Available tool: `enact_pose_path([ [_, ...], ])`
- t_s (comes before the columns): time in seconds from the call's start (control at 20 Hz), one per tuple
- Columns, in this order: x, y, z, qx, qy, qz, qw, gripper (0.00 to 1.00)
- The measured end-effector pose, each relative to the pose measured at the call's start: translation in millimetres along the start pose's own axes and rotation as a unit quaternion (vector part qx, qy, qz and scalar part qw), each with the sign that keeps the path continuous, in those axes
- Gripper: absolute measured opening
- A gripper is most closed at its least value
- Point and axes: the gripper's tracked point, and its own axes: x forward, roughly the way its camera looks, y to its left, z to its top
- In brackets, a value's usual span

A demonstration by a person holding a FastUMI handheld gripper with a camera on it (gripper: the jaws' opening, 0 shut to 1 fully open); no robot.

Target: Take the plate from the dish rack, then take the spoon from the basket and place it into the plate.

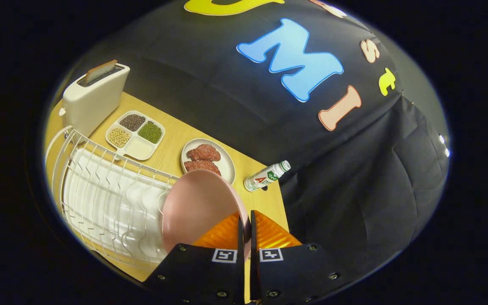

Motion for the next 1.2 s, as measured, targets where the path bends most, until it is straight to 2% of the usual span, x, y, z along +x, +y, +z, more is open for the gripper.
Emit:
enact_pose_path([
  [0.2, -1, -23, 13, 0.004, -0.011, -0.024, 1.000, 0.04],
  [0.3, -4, -30, 19, 0.017, -0.018, -0.020, 1.000, 0.04],
  [0.75, -30, -65, 18, 0.075, -0.035, 0.025, 0.996, 0.04],
  [1.05, -50, -80, -12, 0.143, -0.025, 0.094, 0.985, 0.05],
  [1.2, -56, -95, -31, 0.153, -0.024, 0.103, 0.983, 0.05],
])
